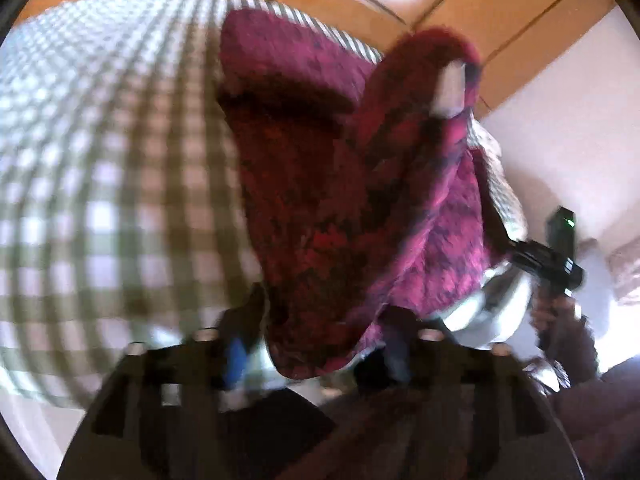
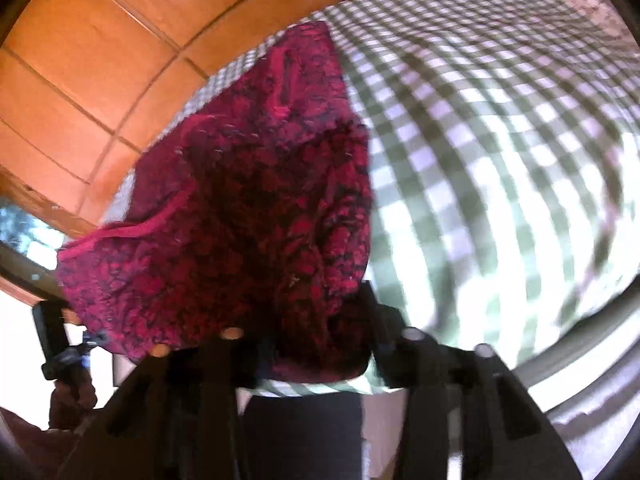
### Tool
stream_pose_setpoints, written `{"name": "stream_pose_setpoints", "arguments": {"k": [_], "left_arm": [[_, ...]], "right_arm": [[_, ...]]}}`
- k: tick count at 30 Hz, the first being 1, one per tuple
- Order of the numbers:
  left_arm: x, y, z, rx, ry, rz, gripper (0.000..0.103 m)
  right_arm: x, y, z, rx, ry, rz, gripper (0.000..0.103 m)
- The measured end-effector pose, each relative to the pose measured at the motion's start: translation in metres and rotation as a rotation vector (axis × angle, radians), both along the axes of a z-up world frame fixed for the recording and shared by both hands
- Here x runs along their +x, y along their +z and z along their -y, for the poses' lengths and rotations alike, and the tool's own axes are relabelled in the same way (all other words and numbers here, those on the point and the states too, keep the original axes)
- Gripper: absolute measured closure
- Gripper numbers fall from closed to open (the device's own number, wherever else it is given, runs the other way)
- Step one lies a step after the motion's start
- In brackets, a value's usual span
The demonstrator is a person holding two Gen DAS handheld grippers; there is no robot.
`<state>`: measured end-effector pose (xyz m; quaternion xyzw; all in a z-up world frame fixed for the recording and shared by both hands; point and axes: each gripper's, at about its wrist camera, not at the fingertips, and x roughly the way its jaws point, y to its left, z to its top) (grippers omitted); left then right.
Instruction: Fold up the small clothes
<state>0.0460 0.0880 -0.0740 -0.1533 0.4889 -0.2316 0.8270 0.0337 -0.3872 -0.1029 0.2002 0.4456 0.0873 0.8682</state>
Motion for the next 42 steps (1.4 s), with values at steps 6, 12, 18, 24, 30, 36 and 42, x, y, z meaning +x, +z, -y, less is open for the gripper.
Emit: {"name": "stream_pose_setpoints", "arguments": {"k": [6,12,18,24,30,36,42], "left_arm": [[0.028,0.049,-0.006,0.259,0.084,0.183,0.014],[0.042,0.060,0.025,0.406,0.114,0.283,0.012],[0.024,0.057,0.049,0.471,0.145,0.308,0.012],[0.025,0.049,0.057,0.506,0.144,0.311,0.012],[0.030,0.046,0.058,0.504,0.121,0.293,0.010],[0.029,0.047,0.061,0.504,0.109,0.290,0.010],[0.024,0.049,0.060,0.515,0.118,0.295,0.010]], "right_arm": [[0.005,0.049,-0.037,-0.187,0.002,0.179,0.024],[0.020,0.056,-0.105,-0.389,0.134,0.278,0.005],[0.041,0.021,-0.119,-0.420,0.131,0.201,0.002],[0.060,0.001,-0.113,-0.436,0.126,0.167,0.002],[0.053,-0.003,-0.112,-0.401,0.117,0.196,0.002],[0.046,-0.003,-0.111,-0.411,0.129,0.213,0.002],[0.040,0.006,-0.115,-0.441,0.147,0.208,0.002]]}}
